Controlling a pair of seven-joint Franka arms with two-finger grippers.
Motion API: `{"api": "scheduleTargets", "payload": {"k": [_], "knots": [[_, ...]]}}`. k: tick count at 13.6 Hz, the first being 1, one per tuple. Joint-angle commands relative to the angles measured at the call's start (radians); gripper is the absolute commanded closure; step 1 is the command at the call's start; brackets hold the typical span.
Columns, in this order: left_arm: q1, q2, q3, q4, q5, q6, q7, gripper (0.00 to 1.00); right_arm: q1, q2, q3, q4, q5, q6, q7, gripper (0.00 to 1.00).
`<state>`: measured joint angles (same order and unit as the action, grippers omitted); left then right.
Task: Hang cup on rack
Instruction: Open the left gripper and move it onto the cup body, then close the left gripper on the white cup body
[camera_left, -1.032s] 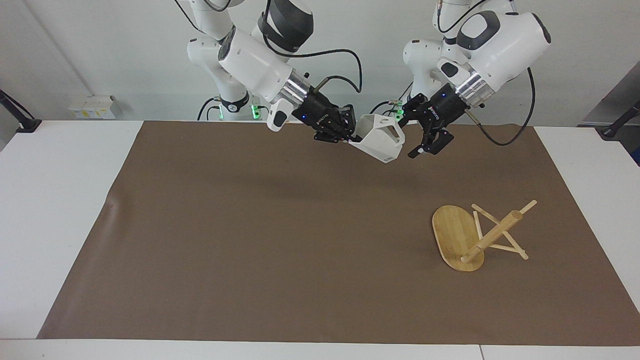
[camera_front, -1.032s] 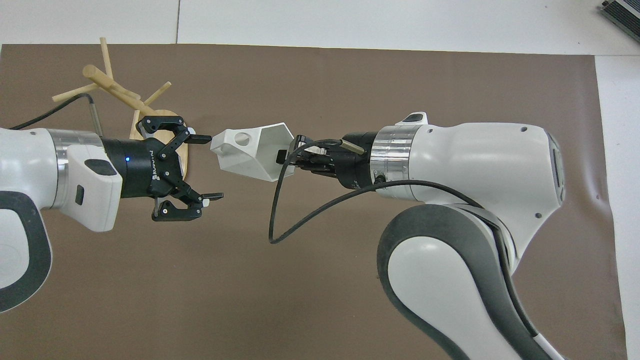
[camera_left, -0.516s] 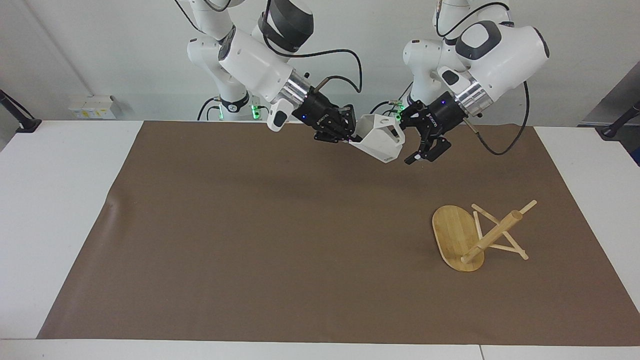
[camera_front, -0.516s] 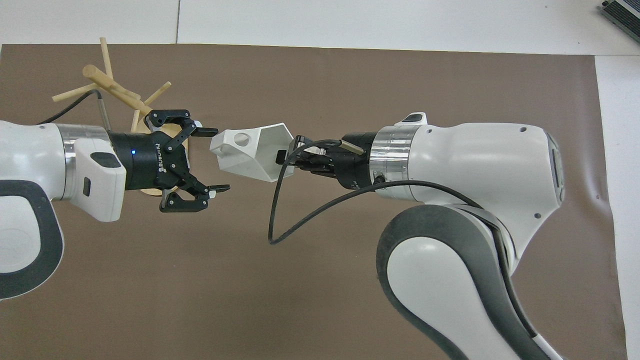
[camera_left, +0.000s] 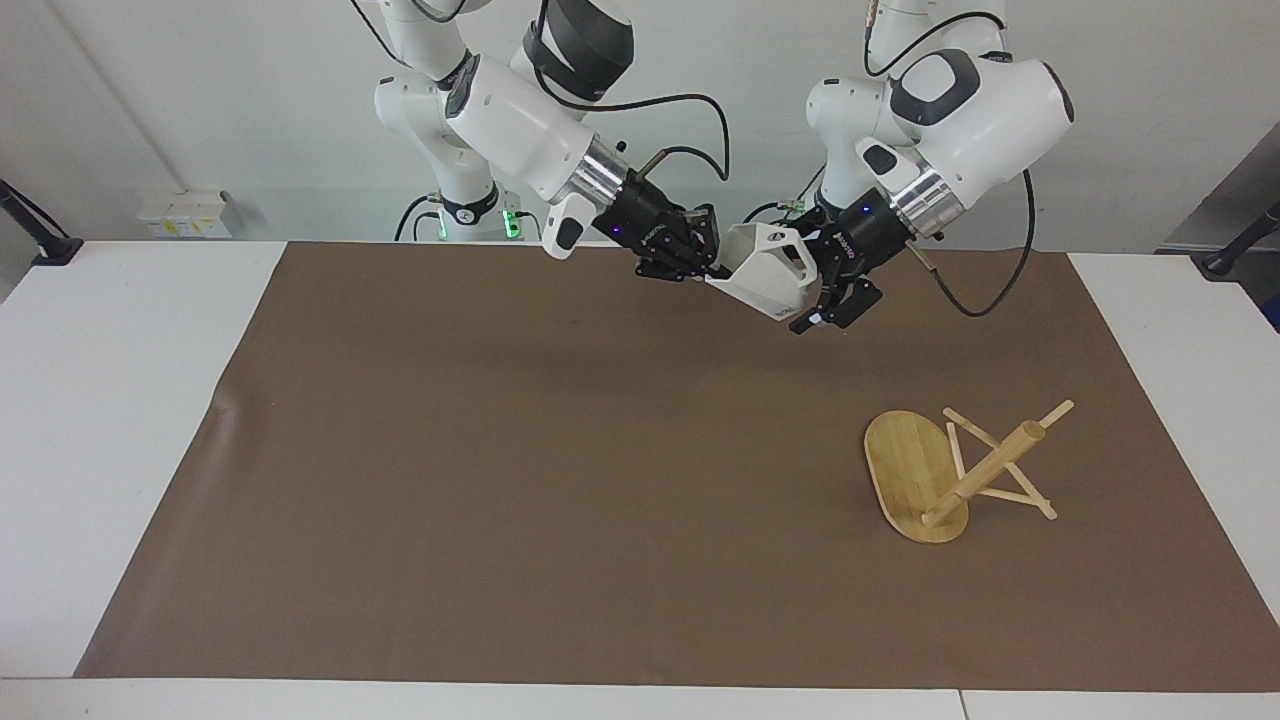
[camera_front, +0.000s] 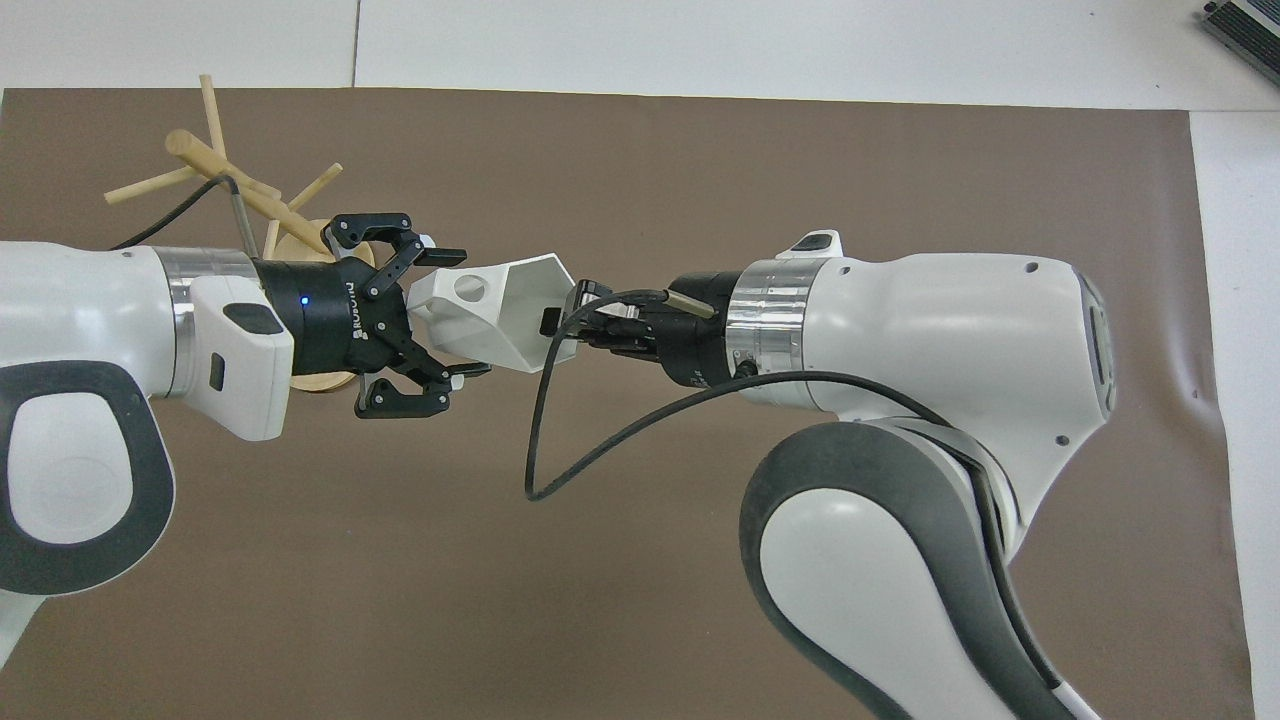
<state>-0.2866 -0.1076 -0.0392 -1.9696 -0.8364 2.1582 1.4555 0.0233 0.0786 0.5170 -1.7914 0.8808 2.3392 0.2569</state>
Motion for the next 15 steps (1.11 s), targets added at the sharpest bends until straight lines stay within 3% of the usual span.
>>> {"api": "scheduleTargets", "payload": {"k": [1,3,4,5,6,8,15], "knots": [[-0.025,0.011,-0.002,0.014,-0.029,0.025,0.019,0.00,-0.006,-0.016,0.028,-0.017,0.018,0.017,-0.002,1.00],[-0.029,0.011,-0.004,0.014,-0.039,0.025,0.016,0.01,-0.006,-0.014,0.028,-0.017,0.017,0.017,-0.004,1.00],[-0.029,0.011,-0.007,0.014,-0.053,0.026,0.016,0.05,-0.006,-0.014,0.028,-0.017,0.017,0.017,-0.004,1.00],[-0.029,0.011,-0.011,0.014,-0.055,0.026,0.017,0.17,-0.006,-0.014,0.028,-0.017,0.017,0.017,-0.004,1.00],[-0.029,0.008,-0.013,0.014,-0.059,0.023,0.008,0.52,-0.006,-0.014,0.028,-0.017,0.017,0.017,-0.004,1.00],[-0.028,0.008,-0.013,0.014,-0.061,0.022,-0.006,1.00,-0.006,-0.014,0.028,-0.017,0.017,0.017,-0.004,1.00],[-0.028,0.000,-0.011,0.014,-0.059,0.017,-0.055,1.00,-0.008,-0.014,0.028,-0.017,0.017,-0.003,0.022,1.00]]}}
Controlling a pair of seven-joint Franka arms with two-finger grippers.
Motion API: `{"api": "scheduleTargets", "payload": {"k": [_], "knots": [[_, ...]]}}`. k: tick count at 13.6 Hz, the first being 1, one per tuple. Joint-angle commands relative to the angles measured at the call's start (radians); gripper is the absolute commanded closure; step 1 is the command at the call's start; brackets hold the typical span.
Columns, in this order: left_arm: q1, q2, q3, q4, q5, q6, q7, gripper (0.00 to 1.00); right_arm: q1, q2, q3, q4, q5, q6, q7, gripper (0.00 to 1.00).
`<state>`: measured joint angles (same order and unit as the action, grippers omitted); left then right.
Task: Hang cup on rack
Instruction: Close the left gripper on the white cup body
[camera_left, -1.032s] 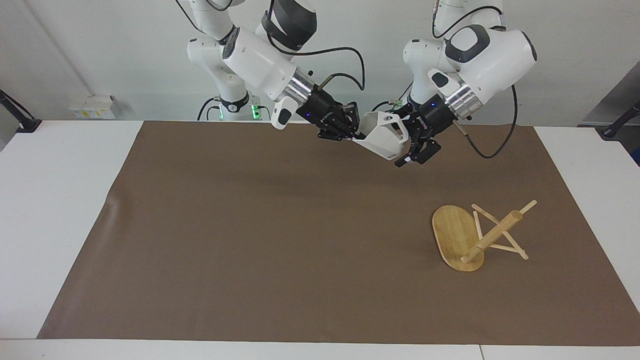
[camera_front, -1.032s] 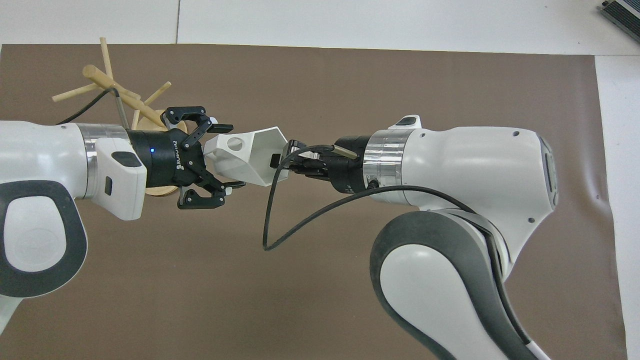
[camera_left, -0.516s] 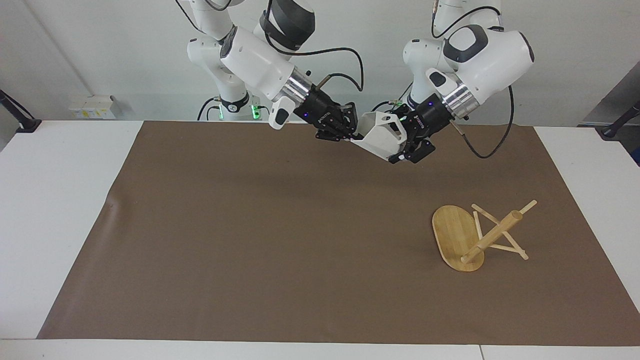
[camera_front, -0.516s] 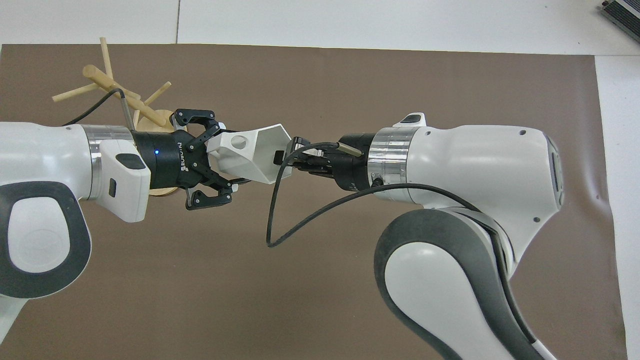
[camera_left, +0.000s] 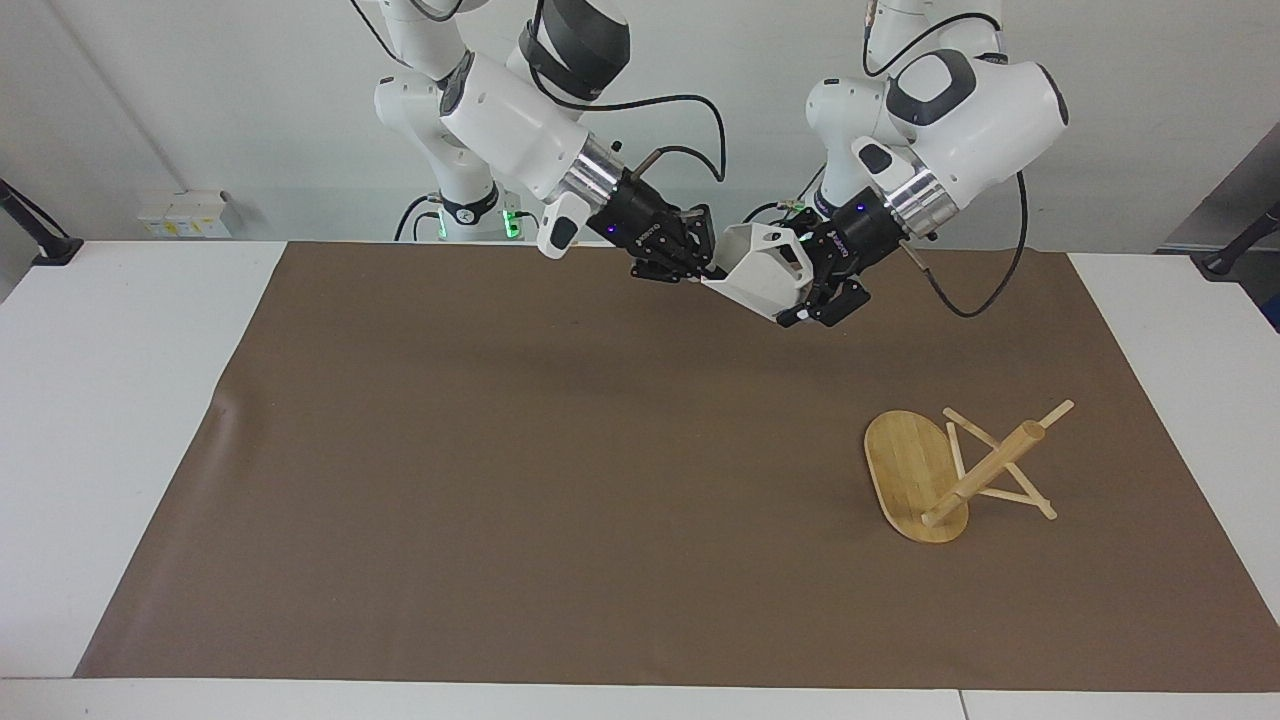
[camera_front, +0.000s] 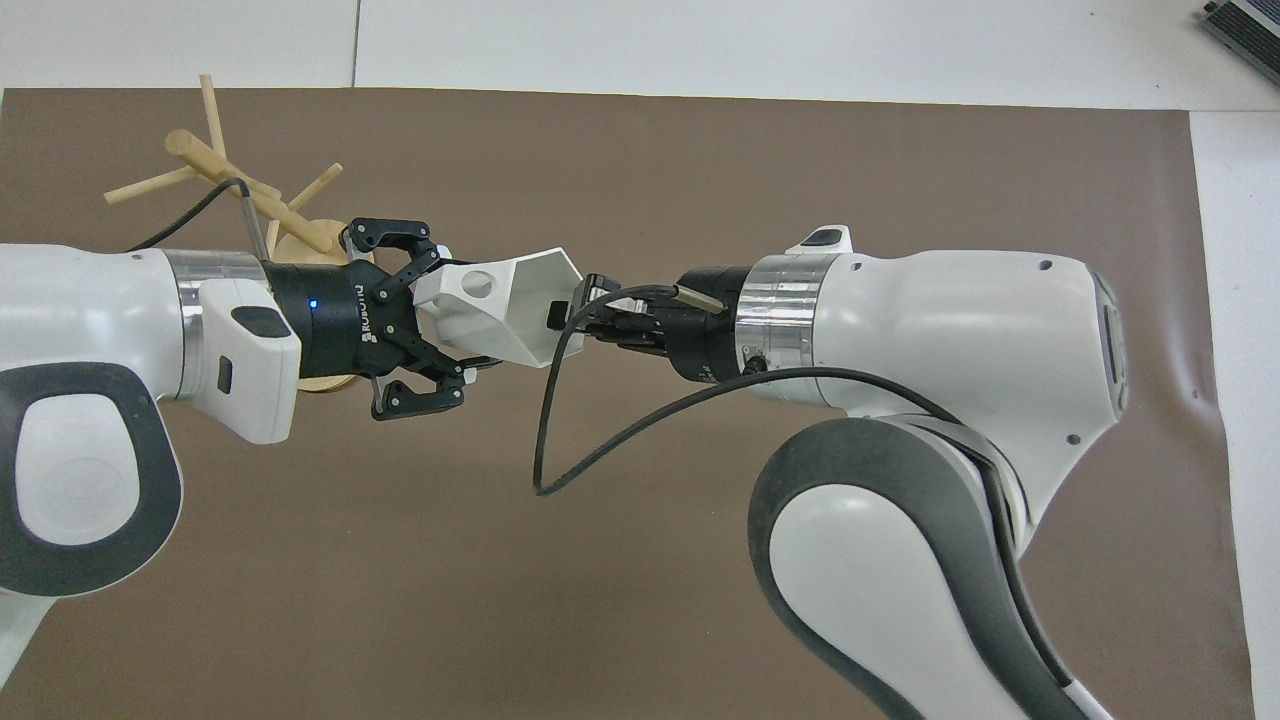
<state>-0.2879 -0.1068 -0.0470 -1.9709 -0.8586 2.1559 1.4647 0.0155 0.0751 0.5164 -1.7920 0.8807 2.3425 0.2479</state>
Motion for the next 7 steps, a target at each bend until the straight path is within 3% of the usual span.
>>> {"api": "scheduleTargets", "payload": {"k": [1,3,4,5,7], "knots": [[-0.027,-0.001,-0.004,0.015,-0.037,0.019,-0.064,1.00,0.000,-0.011,0.028,-0.017,0.015,-0.014,0.051,1.00],[-0.027,-0.002,-0.004,0.015,-0.037,0.022,-0.078,1.00,0.000,-0.011,0.028,-0.017,0.012,-0.017,0.088,0.76],[-0.027,-0.004,-0.004,0.015,-0.037,0.024,-0.081,1.00,0.000,-0.011,0.027,-0.017,0.012,-0.017,0.093,0.52],[-0.027,-0.005,-0.004,0.015,-0.037,0.025,-0.096,1.00,0.000,-0.011,0.027,-0.017,0.012,-0.017,0.093,0.39],[-0.028,-0.005,-0.008,0.015,-0.036,0.027,-0.112,1.00,0.000,-0.011,0.028,-0.017,0.012,-0.017,0.093,0.32]]}}
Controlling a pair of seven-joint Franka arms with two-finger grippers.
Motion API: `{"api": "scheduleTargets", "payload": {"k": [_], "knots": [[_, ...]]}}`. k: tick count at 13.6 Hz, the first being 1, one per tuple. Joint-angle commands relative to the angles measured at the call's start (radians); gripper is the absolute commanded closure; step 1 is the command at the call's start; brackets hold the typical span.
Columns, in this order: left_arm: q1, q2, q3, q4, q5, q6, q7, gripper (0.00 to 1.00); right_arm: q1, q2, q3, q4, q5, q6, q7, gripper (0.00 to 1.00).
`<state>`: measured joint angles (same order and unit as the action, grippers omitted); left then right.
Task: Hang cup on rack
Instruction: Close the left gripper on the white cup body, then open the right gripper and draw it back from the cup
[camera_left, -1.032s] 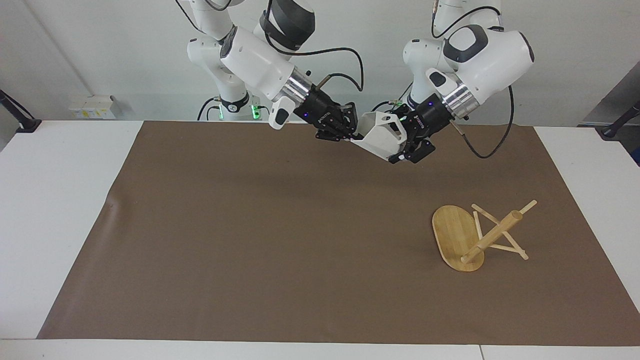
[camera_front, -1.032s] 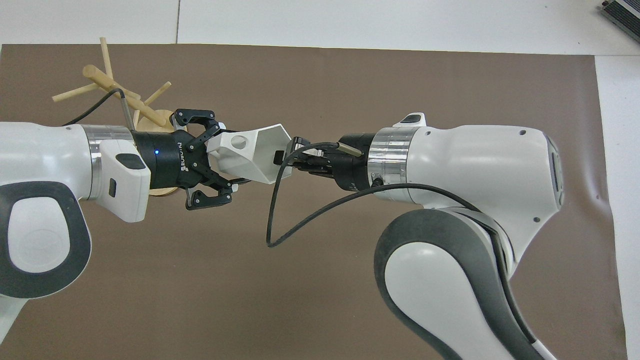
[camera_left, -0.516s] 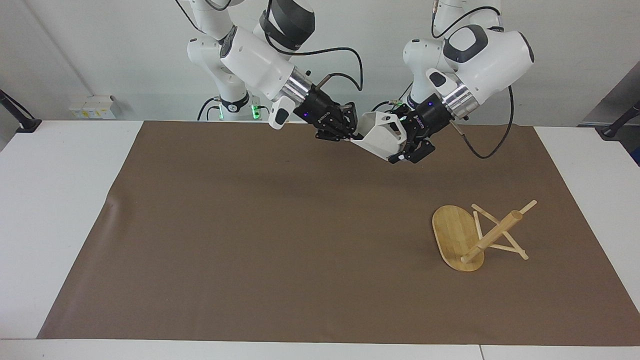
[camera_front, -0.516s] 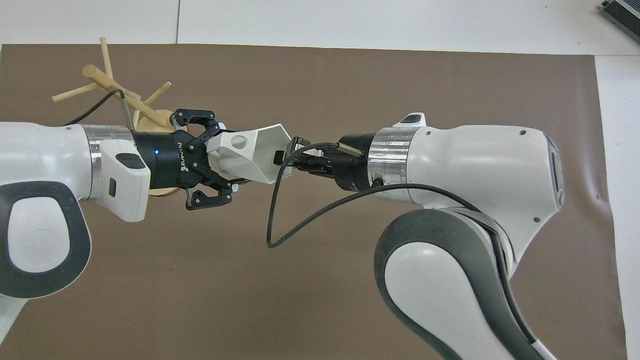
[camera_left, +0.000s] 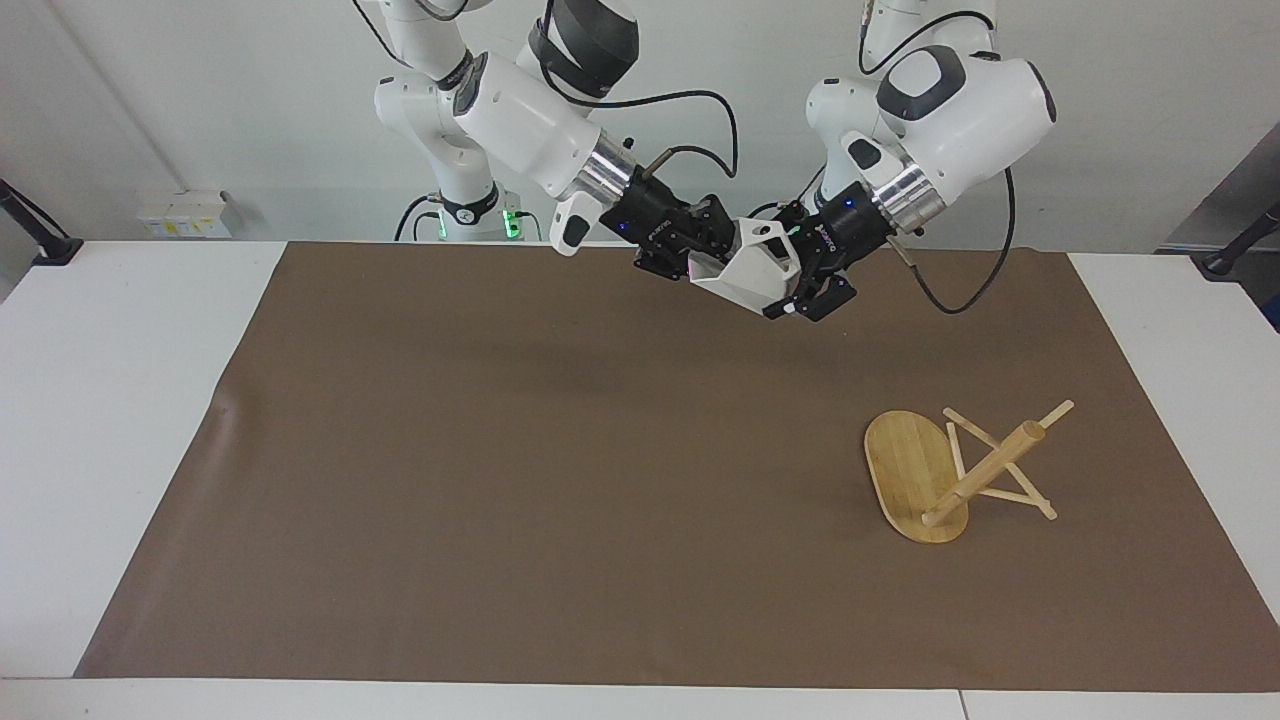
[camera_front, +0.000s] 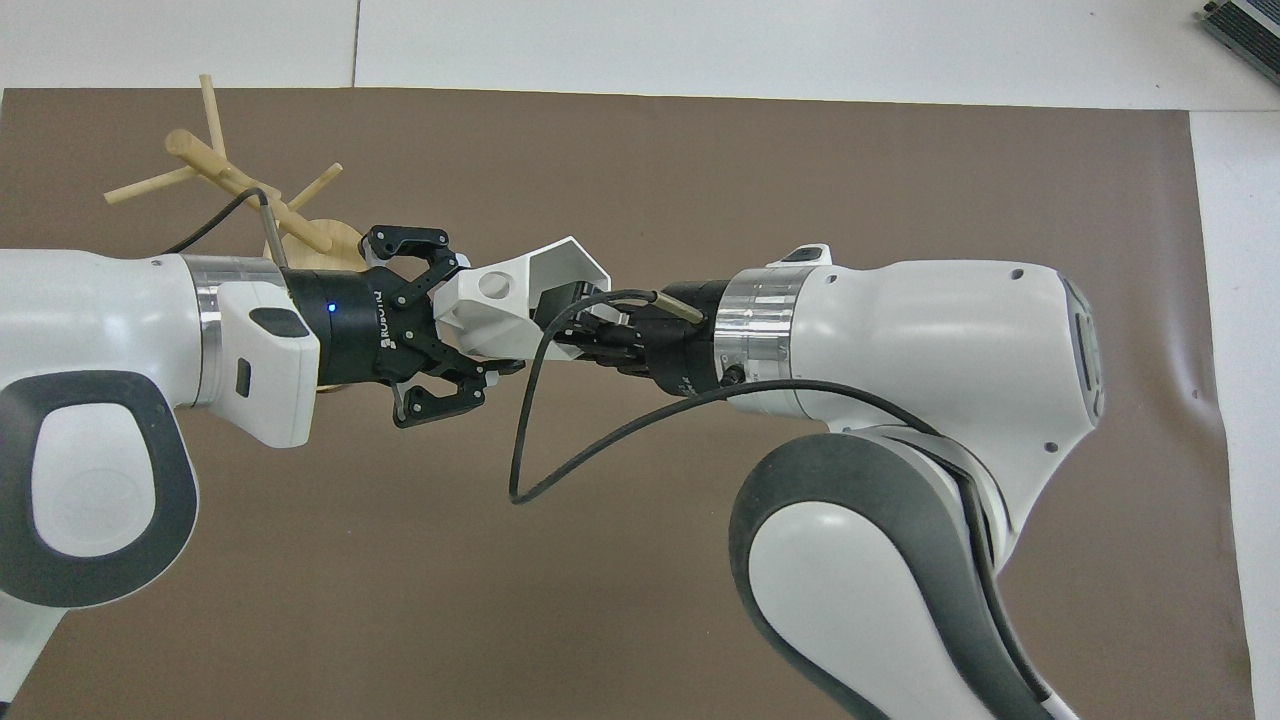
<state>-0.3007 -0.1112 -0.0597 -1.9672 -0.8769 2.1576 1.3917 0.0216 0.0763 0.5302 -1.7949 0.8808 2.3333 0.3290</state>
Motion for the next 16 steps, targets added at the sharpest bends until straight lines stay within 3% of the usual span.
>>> {"api": "scheduleTargets", "payload": {"k": [1,4,5,10,16], "knots": [[-0.014,-0.001,0.001,0.013,-0.017,0.025,-0.040,1.00,-0.006,-0.012,0.014,-0.014,0.012,-0.008,0.013,0.31],[-0.014,-0.002,0.001,0.011,-0.017,0.025,-0.040,1.00,-0.006,-0.012,0.013,-0.014,0.012,-0.009,0.013,0.19],[-0.014,-0.002,0.001,0.011,-0.017,0.025,-0.040,1.00,-0.006,-0.012,0.013,-0.014,0.012,-0.009,0.013,0.00],[-0.012,-0.005,0.003,0.011,-0.017,0.024,-0.046,1.00,-0.020,-0.020,-0.010,-0.011,0.009,-0.061,0.012,0.00],[-0.009,-0.010,0.003,0.007,-0.017,0.022,-0.045,1.00,-0.022,-0.069,-0.197,0.020,0.009,-0.288,0.010,0.00]]}}
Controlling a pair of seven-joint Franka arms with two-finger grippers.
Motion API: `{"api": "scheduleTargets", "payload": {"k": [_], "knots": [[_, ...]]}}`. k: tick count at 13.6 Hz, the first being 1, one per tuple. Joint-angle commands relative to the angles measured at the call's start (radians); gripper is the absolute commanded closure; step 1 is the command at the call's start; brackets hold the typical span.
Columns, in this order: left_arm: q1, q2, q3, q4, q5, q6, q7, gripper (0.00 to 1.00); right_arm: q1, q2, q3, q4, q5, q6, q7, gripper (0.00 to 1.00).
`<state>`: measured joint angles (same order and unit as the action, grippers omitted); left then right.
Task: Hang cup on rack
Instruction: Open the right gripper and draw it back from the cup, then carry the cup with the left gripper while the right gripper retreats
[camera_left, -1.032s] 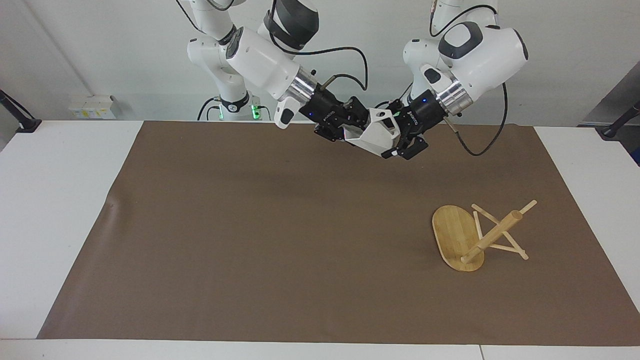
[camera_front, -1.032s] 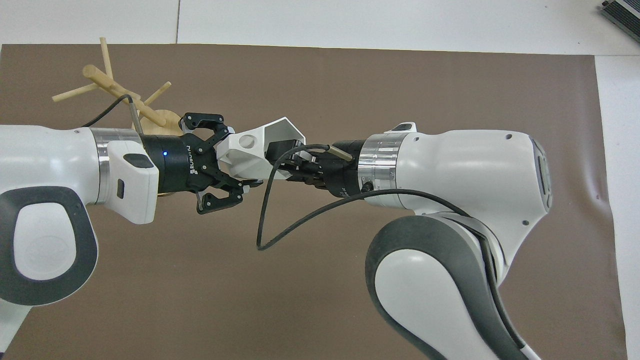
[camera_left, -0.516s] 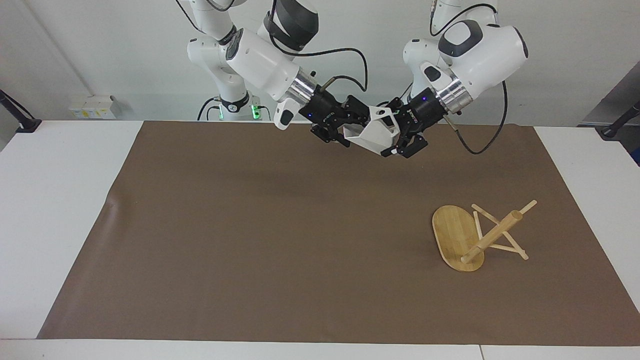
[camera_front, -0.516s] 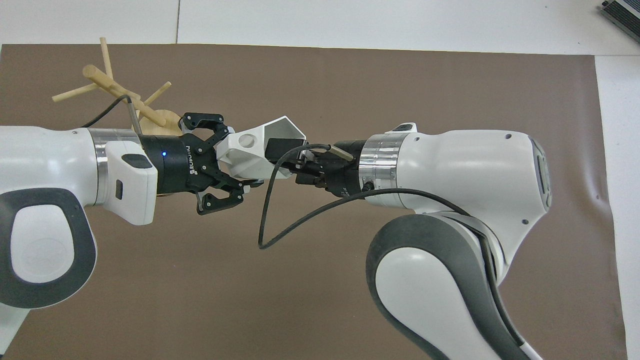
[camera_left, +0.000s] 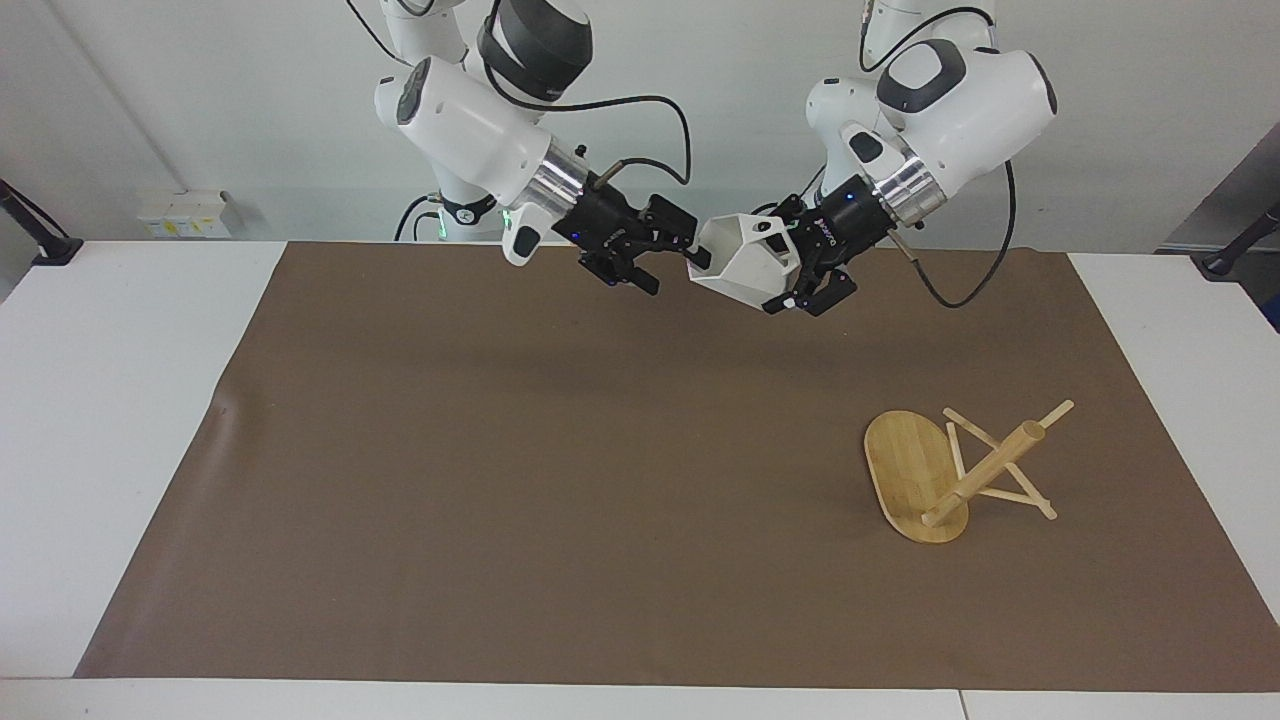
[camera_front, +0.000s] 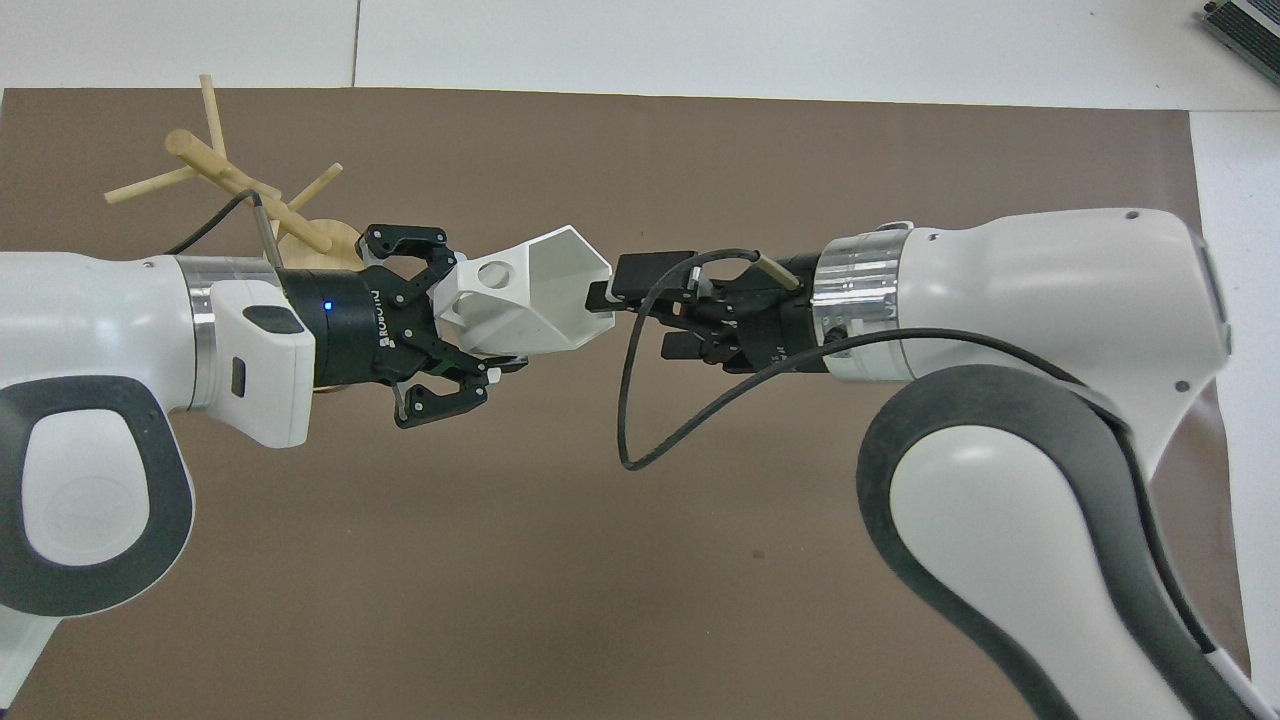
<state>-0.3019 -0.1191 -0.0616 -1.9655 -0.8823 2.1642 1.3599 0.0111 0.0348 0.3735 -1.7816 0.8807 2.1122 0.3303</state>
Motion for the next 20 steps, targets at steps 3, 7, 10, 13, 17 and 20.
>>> {"api": "scheduleTargets", "payload": {"k": [3,7,10,13,17,20], "knots": [[-0.003,-0.004,0.006,0.000,-0.010,0.019,-0.024,1.00,-0.011,-0.056,-0.140,0.008,0.009,-0.173,0.010,0.00],[0.004,-0.014,0.009,-0.036,0.087,0.049,-0.114,1.00,-0.011,-0.082,-0.261,0.001,-0.283,-0.317,-0.010,0.00],[0.009,-0.017,0.011,-0.097,0.155,0.198,-0.181,1.00,-0.011,-0.099,-0.263,0.001,-0.595,-0.350,-0.039,0.00],[0.024,0.002,0.008,-0.124,0.235,0.307,-0.277,1.00,-0.013,-0.099,-0.271,0.001,-0.729,-0.339,-0.048,0.00],[0.038,0.074,0.006,-0.180,0.238,0.475,-0.301,1.00,-0.013,-0.101,-0.320,0.005,-0.877,-0.342,-0.155,0.00],[0.041,0.121,0.008,-0.200,0.238,0.574,-0.405,1.00,-0.013,-0.101,-0.376,0.011,-0.890,-0.333,-0.244,0.00]]}}
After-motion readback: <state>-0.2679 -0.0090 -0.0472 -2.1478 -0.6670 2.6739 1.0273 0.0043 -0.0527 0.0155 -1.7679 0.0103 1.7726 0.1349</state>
